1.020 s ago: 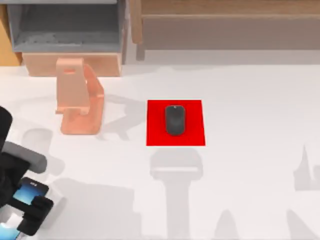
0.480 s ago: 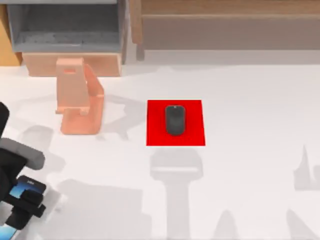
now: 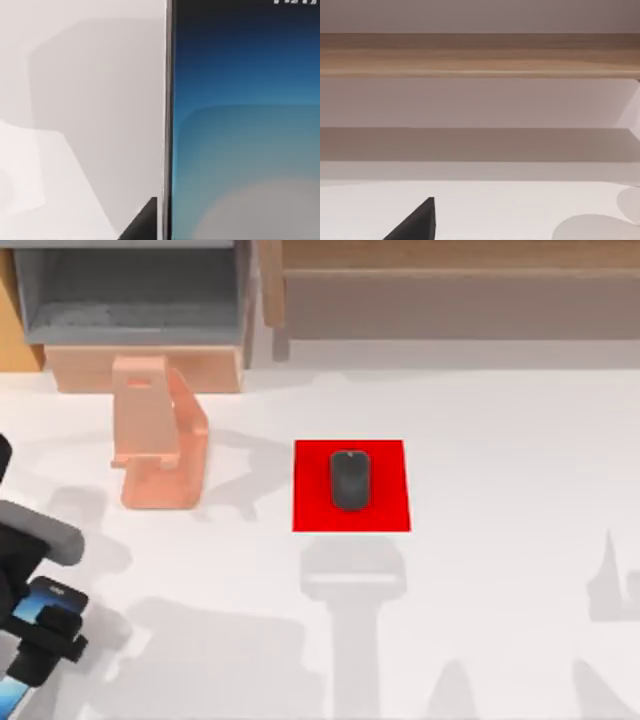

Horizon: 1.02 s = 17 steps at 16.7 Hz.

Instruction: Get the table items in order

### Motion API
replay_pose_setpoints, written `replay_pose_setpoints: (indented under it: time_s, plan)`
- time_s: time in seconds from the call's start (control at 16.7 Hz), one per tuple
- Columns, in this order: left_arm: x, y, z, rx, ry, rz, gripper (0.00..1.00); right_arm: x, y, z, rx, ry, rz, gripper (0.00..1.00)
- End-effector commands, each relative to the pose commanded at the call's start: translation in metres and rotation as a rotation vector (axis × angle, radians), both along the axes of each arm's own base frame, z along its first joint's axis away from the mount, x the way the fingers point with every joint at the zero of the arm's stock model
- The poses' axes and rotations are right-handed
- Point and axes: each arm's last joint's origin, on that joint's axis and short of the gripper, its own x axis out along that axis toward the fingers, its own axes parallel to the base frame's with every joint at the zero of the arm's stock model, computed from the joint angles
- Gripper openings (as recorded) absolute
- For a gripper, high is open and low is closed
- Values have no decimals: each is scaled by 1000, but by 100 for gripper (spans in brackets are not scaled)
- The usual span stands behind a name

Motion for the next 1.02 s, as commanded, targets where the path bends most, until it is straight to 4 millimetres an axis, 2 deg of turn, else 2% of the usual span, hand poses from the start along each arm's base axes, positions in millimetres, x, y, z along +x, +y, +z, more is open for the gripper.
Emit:
replay_pose_setpoints:
  time_s: [0.18,0.54,0.78,1.02]
  plan:
    - [13,1,9,24,-126,57,0,0,0,0,0,0,0,100]
    - [43,-5,32,52,-493,224,0,0,0,0,0,0,0,100]
    - [51,-16,47,13,-707,293,0,0,0,0,0,0,0,100]
    - [52,-38,57,-51,-859,314,0,0,0,0,0,0,0,100]
